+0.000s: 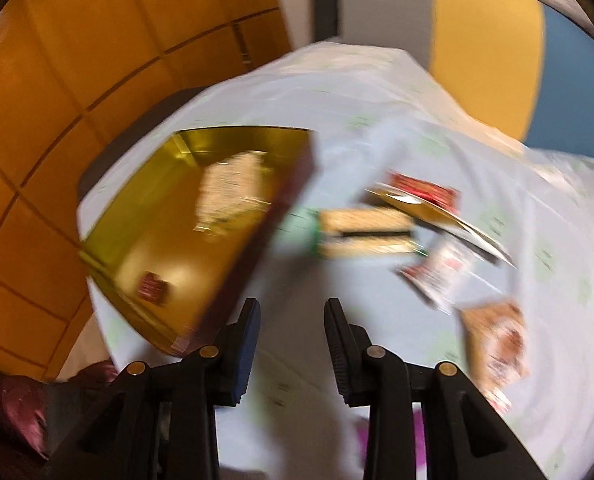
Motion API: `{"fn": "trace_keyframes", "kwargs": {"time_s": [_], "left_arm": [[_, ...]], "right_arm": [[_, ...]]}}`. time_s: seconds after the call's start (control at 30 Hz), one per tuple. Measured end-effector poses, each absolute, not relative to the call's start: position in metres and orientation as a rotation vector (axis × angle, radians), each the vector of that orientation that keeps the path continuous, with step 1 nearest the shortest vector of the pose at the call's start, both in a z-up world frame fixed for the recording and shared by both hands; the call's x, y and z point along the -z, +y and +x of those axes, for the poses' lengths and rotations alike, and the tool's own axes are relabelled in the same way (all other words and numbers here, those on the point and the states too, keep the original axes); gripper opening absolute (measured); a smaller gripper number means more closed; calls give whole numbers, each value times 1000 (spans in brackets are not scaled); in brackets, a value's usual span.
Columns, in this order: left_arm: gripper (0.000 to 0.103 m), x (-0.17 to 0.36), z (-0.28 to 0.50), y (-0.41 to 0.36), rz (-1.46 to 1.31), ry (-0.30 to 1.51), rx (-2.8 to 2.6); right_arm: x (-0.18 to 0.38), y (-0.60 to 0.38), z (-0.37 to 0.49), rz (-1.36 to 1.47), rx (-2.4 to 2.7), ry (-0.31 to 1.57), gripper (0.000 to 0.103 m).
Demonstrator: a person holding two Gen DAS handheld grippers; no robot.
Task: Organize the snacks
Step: 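Move the right tool over the gold tin and release the red date, then grasp the pink floral-wrapped candy with the right tool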
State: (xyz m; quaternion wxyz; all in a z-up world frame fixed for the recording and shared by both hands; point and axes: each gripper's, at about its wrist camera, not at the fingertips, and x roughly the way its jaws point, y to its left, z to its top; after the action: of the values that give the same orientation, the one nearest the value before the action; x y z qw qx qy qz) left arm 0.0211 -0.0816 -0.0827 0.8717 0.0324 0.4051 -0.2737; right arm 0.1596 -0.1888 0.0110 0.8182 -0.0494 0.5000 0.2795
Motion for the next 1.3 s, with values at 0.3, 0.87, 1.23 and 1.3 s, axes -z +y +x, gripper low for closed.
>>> {"fn": "trace_keyframes", "kwargs": {"time_s": [0.3, 0.87, 1.23, 1.3], "left_arm": [[78, 84, 20, -86, 99, 845, 556], [79, 86, 17, -95, 157, 845, 524], [81, 86, 18, -97, 168, 849, 517], [82, 86, 19, -97, 169, 851, 517]], "right_arm": [[4, -288, 175, -41, -332, 1101, 36], [38, -344, 188, 101, -210, 1181, 53], [50, -339, 184, 56, -211, 1268, 36], [54, -337, 183, 48, -222, 1303, 36]]}}
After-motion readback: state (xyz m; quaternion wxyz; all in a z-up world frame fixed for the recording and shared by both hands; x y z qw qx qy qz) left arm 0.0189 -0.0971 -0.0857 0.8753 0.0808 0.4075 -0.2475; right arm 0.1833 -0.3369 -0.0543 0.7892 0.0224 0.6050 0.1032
